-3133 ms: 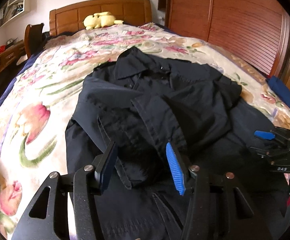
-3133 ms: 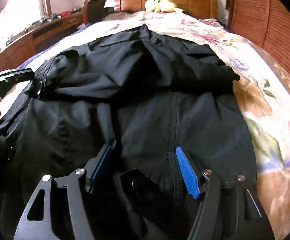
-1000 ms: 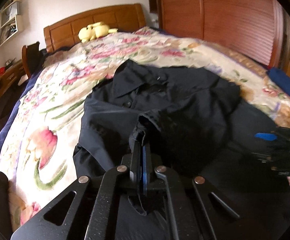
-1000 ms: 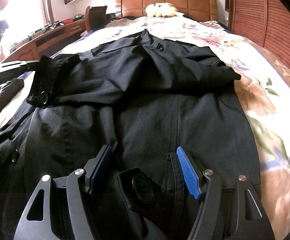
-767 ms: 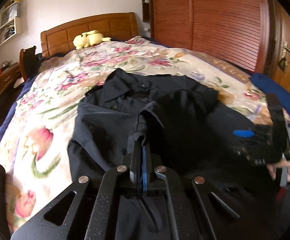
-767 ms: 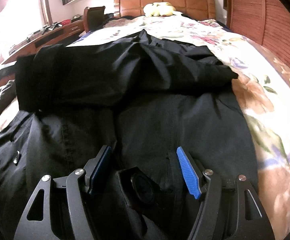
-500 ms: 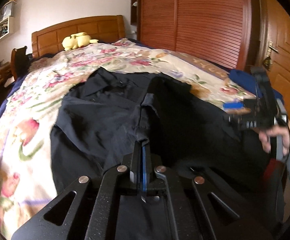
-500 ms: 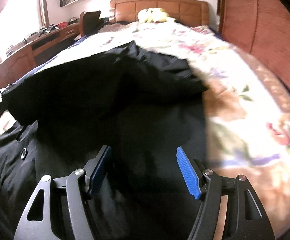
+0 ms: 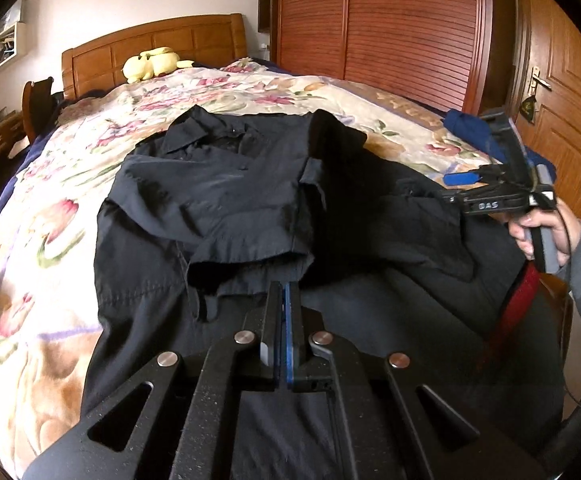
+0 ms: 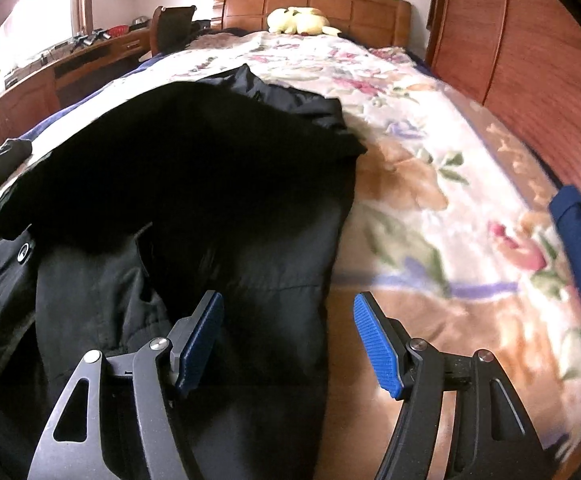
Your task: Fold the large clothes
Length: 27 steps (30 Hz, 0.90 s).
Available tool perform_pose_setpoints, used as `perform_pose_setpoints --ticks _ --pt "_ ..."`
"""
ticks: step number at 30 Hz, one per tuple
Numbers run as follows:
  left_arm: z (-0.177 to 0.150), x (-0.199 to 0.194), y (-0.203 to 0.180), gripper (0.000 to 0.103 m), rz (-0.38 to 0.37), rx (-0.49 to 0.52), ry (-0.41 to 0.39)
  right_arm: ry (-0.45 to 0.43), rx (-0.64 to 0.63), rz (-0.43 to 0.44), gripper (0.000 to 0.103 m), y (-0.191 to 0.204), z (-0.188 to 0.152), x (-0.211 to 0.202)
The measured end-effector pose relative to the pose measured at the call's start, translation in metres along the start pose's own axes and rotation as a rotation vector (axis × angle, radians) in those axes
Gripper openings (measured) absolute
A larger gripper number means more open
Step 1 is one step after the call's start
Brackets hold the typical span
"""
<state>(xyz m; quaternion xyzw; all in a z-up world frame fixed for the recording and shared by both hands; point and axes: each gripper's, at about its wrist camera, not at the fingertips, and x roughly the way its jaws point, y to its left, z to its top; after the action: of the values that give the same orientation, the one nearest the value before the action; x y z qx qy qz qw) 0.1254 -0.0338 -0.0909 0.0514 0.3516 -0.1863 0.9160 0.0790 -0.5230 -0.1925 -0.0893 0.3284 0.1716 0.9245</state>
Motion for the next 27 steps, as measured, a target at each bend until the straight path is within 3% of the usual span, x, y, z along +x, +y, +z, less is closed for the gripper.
perform_pose_setpoints --ticks 7,8,11,18,23,27 --pt "0.001 0.003 0.019 0.002 0.024 -0.058 0.038 0.011 -0.032 -0.038 0.069 0.008 -0.006 0.012" --pt "0.002 0.005 0.022 0.004 0.028 -0.070 0.041 0.013 -0.029 -0.034 0.069 0.008 -0.007 0.012" --pt "0.008 0.010 0.030 0.023 0.044 -0.087 0.029 0.012 -0.017 -0.019 0.069 0.005 -0.008 0.013" --pt "0.036 0.018 0.046 0.026 0.061 -0.104 -0.005 0.001 -0.040 -0.049 0.069 0.007 -0.009 0.016" --pt "0.032 0.050 0.061 0.028 -0.005 -0.155 0.096 0.000 -0.041 -0.050 0.069 0.008 -0.009 0.015" --pt "0.025 0.073 0.061 0.028 0.037 -0.145 0.163 0.000 -0.042 -0.050 0.069 0.008 -0.009 0.015"
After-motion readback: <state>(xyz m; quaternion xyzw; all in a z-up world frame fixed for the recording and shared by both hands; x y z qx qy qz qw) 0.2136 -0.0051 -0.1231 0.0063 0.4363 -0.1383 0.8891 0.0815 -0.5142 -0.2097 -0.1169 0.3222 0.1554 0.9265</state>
